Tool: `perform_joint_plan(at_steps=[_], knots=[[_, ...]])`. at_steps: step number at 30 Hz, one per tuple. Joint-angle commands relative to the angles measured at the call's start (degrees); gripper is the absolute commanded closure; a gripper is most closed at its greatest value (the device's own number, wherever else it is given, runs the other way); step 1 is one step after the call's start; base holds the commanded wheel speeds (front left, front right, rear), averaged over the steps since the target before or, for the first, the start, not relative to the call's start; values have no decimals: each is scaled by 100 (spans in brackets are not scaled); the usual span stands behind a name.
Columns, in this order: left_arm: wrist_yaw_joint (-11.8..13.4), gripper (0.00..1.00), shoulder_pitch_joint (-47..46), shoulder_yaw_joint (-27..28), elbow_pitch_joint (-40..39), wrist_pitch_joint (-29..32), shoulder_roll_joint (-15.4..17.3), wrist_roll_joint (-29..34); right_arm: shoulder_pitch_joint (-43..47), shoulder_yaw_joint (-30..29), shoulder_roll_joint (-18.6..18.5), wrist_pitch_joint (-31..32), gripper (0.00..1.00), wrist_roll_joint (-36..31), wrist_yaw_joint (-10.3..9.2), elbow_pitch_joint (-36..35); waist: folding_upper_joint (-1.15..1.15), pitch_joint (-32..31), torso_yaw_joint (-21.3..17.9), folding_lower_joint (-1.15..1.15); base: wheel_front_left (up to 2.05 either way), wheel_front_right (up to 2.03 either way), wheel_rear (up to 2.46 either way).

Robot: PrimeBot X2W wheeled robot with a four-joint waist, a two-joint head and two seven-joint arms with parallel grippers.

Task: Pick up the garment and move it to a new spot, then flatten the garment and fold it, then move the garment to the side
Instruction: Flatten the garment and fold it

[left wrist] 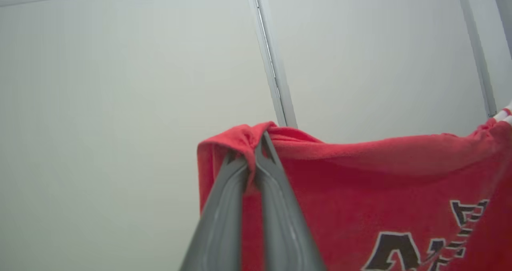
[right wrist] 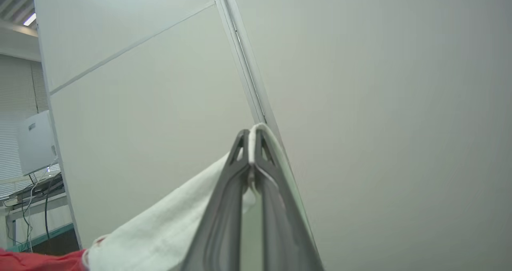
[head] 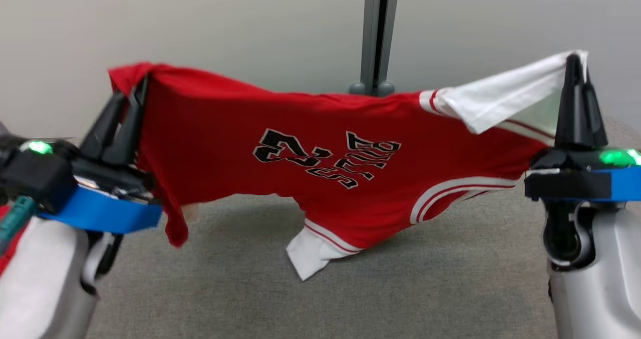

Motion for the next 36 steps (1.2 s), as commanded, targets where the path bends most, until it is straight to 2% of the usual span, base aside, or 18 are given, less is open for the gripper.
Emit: perform_joint_plan(at_steps=[1,5,8,13,17,24,28,31,36], knots=[[-6,100,-162,-23,-53,1,104,16,-149,3,-73,-3,100,-47,2,-113,0,-18,1,0,0,0,0],[-6,100,-903,-144,-251,198,528,-160,-765,-73,-206,218,100,-80,2,-597,0,-53,-12,0,0,0,0],[0,100,-1326,-308,-269,465,824,-308,-1211,-144,-377,518,100,-278,1,-683,0,18,-33,0,0,0,0],[1,100,-1809,-574,-26,871,1066,-760,-1977,-64,-562,982,100,-691,2,-341,0,366,-59,0,0,0,0],[1,100,-2254,-727,301,853,1179,-1049,-2692,79,-528,998,100,-1204,2,121,0,848,-92,0,0,0,0],[2,100,-3644,-645,1320,268,939,-1093,-4536,-395,-262,477,100,-2239,1,989,0,1632,-79,0,0,0,0],[2,100,-4070,-760,1706,71,790,-1069,-5175,-605,-173,288,100,-2635,1,1351,0,1829,-106,0,0,0,0],[2,100,-3943,-873,1937,14,775,-1153,-5105,-759,-107,191,100,-2698,1,1538,0,1913,-169,0,0,0,0],[4,100,-3206,-790,2143,-5,673,-1299,-4263,-886,-49,35,100,-2375,0,1439,0,2051,-254,0,0,0,0]])
